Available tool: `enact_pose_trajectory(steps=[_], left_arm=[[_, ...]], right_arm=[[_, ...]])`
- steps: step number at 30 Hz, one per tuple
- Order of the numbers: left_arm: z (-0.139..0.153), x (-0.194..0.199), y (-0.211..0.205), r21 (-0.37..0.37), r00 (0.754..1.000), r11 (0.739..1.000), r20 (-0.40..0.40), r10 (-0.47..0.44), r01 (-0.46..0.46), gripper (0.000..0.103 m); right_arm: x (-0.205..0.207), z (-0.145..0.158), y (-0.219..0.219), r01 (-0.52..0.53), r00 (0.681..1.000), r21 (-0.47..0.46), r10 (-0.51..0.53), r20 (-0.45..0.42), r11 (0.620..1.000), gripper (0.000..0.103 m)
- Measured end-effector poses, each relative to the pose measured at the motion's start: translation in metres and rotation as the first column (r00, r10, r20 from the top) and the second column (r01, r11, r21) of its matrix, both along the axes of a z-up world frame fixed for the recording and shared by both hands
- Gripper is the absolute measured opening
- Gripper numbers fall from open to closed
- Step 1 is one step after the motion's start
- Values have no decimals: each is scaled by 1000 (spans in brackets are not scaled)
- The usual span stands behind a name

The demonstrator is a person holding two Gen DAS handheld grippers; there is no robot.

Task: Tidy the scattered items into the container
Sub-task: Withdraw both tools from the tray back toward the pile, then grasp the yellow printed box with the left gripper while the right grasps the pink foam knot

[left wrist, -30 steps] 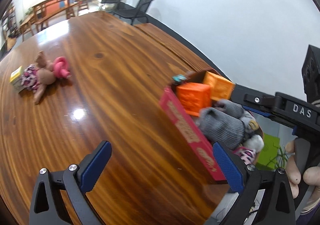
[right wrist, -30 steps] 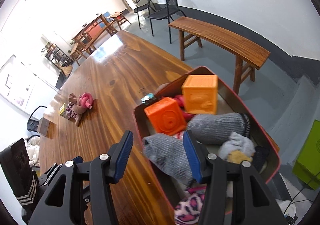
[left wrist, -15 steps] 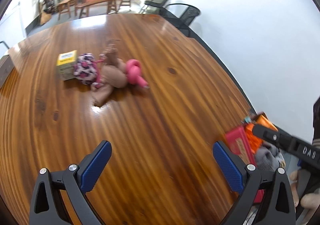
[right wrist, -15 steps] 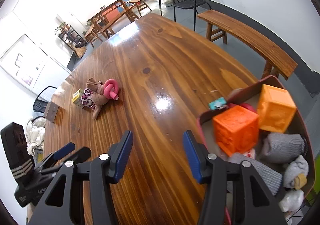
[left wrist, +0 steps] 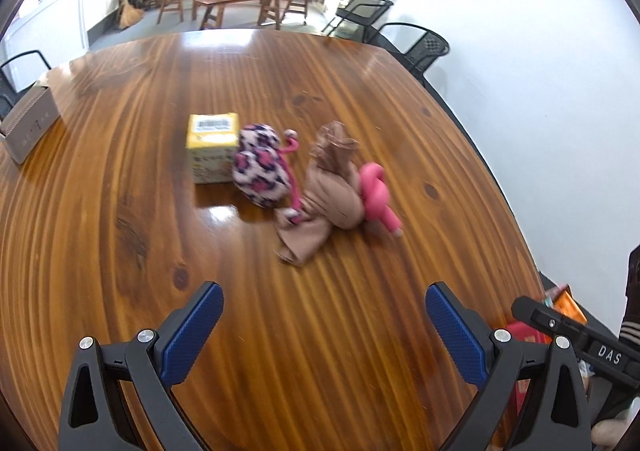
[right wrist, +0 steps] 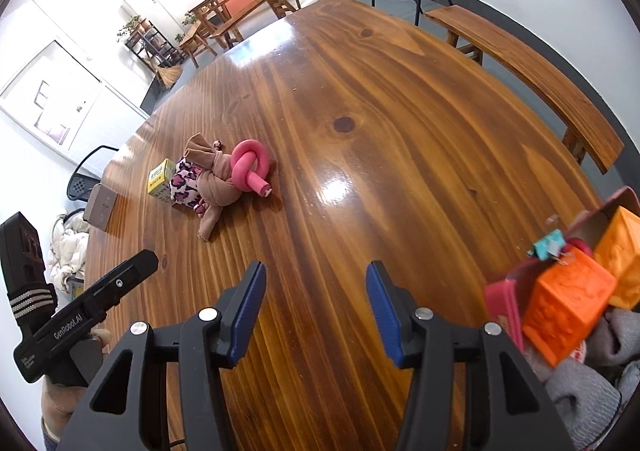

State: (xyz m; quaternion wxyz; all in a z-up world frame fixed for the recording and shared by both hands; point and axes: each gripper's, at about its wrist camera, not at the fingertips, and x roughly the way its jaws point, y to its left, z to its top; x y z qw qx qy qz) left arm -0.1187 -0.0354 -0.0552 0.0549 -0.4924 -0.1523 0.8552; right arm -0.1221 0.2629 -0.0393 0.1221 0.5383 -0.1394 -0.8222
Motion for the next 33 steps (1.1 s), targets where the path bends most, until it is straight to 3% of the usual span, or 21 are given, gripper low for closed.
enact_pose_trajectory(steps=[12,22,33], left_arm=[[-18,-45,-60,-26,993,993,0,114,-114,103],[-31,-94,-76,-51,991,990,-16,130,-131,103],[-47,-120,-90,-38,988,987,-12,153,-154,102]], right_arm=[[-41,-16,-49,-75,997,-1,75,12,997,56],[-56,-23,-62,-82,996,-2,82,20,997,56],[-72,-30,-76,-99,995,-9,99,19,995,61]])
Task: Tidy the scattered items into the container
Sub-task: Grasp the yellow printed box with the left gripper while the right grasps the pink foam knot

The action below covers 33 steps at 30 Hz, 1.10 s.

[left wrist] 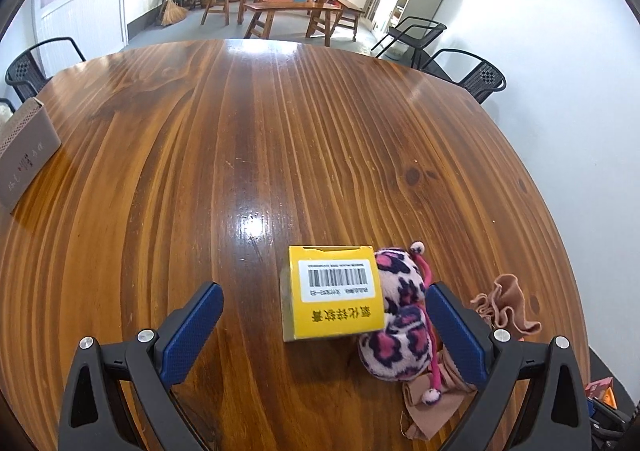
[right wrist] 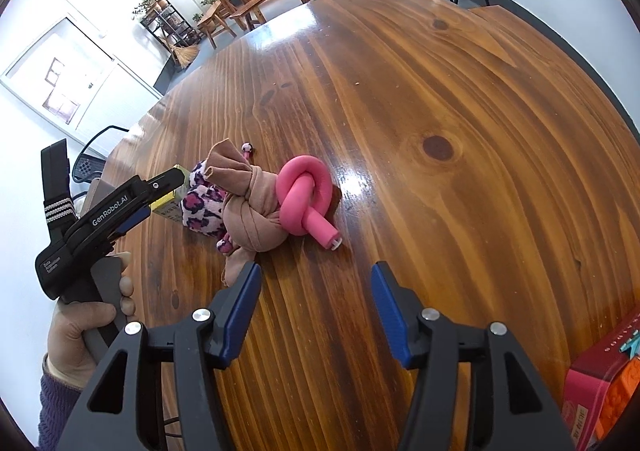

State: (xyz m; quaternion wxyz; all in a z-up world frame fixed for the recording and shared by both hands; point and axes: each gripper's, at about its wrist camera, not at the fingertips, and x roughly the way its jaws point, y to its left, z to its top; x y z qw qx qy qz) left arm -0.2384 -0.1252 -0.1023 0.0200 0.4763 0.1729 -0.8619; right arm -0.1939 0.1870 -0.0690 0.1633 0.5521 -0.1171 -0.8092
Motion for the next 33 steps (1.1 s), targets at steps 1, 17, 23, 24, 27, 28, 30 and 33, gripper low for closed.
enact_pose_trajectory(steps=[1,17,23,24,27,28,30,33], left_arm=[[-1,0,-2,10,1000,1000,-2,3,-3,98],[-22,-2,-21,-35,998,999,55,34,-32,91],[-28,-9,-16,-76,998,997,60,14,-9,78],[-27,-11,-14,-93,998,996,61,3,2,68],[-26,-14,-12,-73,998,997,58,-18,22,53],[-25,-13,-12,-72,998,997,57,-24,28,51],[-24,-10,-9,-70,998,997,49,-38,41,48],[-23,-3,-4,-66,997,996,43,-59,62,48]], right_arm=[[-2,0,-2,-3,1000,0,3,-1,1000,61],[-34,-8,-25,-4,1000,73,7,-29,997,61],[-47,-15,-35,-25,999,106,27,-25,994,61],[-49,-17,-37,-27,999,114,30,-23,993,61],[-55,-24,-41,-35,999,128,36,-10,991,61],[-56,-26,-42,-38,999,121,39,-9,992,61],[-58,-28,-46,-45,999,133,47,-15,990,61],[-60,-29,-50,-66,997,142,70,-21,988,61]])
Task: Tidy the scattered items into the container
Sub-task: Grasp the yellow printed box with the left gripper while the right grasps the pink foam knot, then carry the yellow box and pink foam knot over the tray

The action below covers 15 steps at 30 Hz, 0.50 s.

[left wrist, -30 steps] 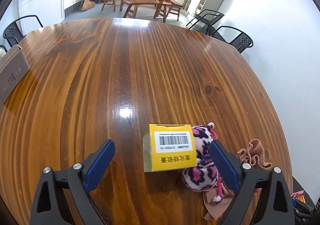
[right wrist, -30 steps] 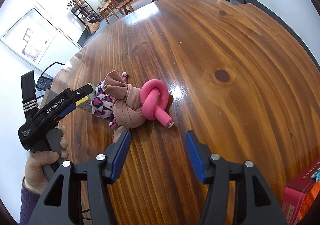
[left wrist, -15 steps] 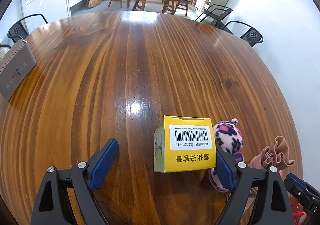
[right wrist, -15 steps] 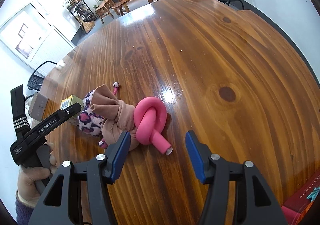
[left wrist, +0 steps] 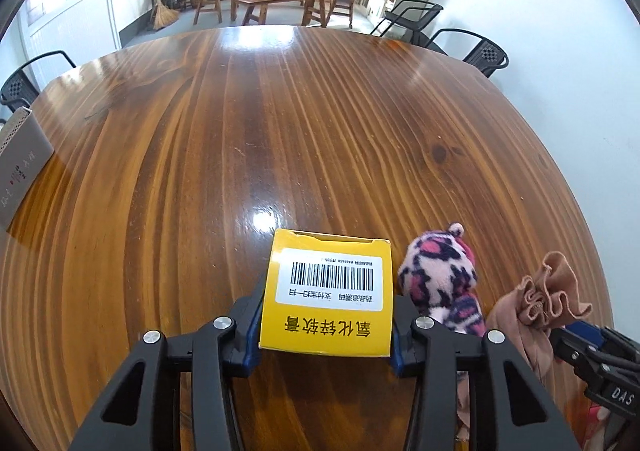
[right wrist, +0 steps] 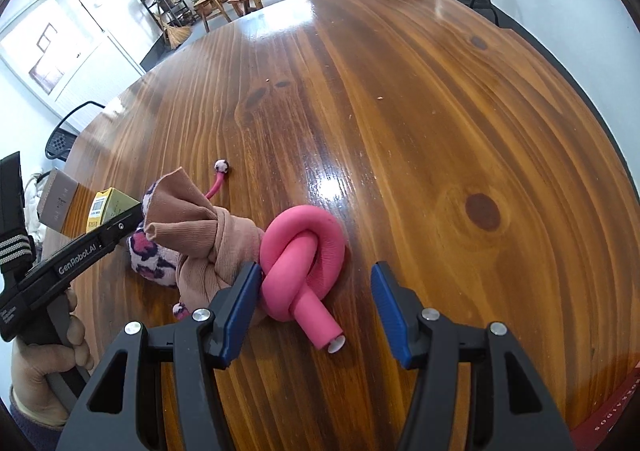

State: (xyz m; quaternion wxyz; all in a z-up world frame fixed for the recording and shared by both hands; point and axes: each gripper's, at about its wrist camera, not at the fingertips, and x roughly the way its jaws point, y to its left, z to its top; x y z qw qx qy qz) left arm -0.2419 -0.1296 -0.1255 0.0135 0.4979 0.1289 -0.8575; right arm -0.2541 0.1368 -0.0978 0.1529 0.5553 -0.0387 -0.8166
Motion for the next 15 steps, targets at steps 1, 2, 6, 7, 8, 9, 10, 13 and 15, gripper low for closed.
enact_pose_trajectory(steps=[1,2,6,7,8,9,10,13,15], left_arm=[[1,2,1,1,1000,1000,-2,-4,4,48],[1,5,3,3,1000,1000,-5,-8,8,48],[8,14,7,9,1000,1000,-20,-15,15,48],[11,16,8,9,1000,1000,-26,-16,16,48],[13,19,8,9,999,1000,-31,-16,17,48],[16,21,9,10,999,1000,-35,-16,16,48],[18,24,10,11,999,1000,-39,-16,16,48],[26,32,12,9,999,1000,-48,-19,19,48],[31,37,14,8,998,1000,-51,-21,22,48]], right_arm=[[-1,-1,-1,-4,1000,-8,4,7,1000,59],[-1,-1,-1,-6,1000,-16,6,12,1000,54],[0,-2,-1,-19,1000,-12,19,23,1000,43],[2,-2,-1,-20,1000,-6,21,20,1000,42],[4,-1,0,-21,1000,-4,21,19,1000,42],[6,-2,1,-20,1000,-5,20,19,1000,42],[7,-2,2,-17,1000,-7,17,20,1000,42],[14,2,9,-2,1000,-25,3,23,1000,42],[21,8,15,16,1000,-27,-16,12,1000,42]])
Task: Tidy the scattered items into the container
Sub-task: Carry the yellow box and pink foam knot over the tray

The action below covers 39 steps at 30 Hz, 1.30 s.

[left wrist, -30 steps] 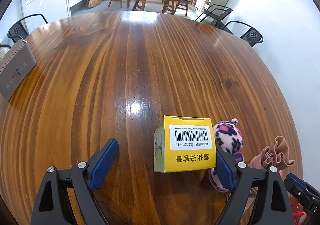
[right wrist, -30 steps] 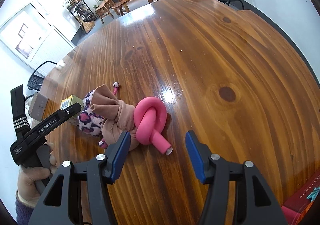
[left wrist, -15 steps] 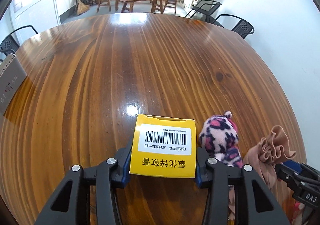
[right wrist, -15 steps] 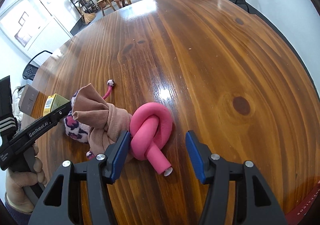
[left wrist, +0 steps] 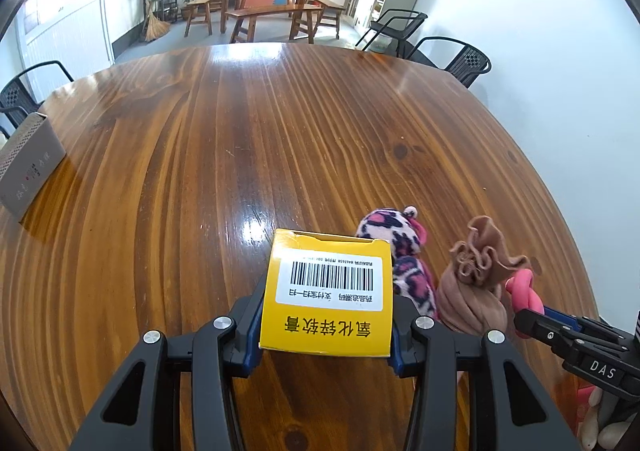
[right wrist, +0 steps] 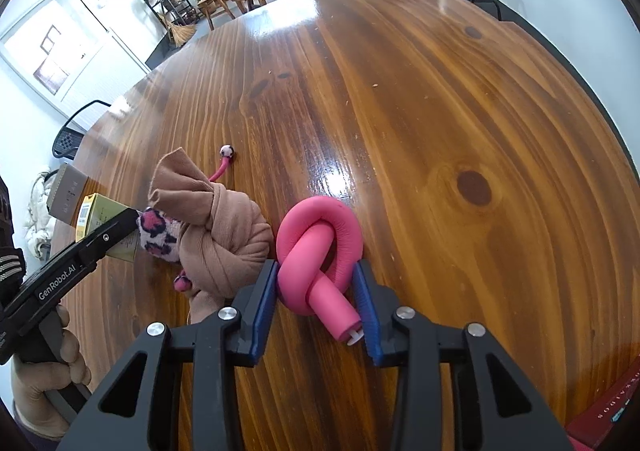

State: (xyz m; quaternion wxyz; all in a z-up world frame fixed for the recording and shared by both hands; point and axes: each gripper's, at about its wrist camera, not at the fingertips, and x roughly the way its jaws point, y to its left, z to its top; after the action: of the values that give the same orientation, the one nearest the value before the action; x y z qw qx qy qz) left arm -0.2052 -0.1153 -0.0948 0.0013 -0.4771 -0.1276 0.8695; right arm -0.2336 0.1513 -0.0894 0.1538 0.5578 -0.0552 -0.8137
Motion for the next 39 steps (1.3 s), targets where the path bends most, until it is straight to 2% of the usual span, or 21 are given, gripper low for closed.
enact_pose_trajectory(steps=[13,24,29,35,39], left_arm=[[28,40,40,18,999,999,-19,-48,48,48],[58,83,110,19,982,983,-45,-182,183,48],[71,104,159,37,956,956,-59,-288,290,48],[84,130,222,49,905,905,-82,-418,423,48],[88,146,257,43,871,872,-79,-484,488,48]], right_arm=[[43,38,37,49,997,-48,-52,-52,998,42],[87,69,85,117,987,-96,-127,-102,988,42],[123,83,118,173,975,-105,-186,-124,979,42],[164,95,177,275,948,-86,-285,-140,958,42],[190,100,219,361,919,-67,-367,-146,930,42]])
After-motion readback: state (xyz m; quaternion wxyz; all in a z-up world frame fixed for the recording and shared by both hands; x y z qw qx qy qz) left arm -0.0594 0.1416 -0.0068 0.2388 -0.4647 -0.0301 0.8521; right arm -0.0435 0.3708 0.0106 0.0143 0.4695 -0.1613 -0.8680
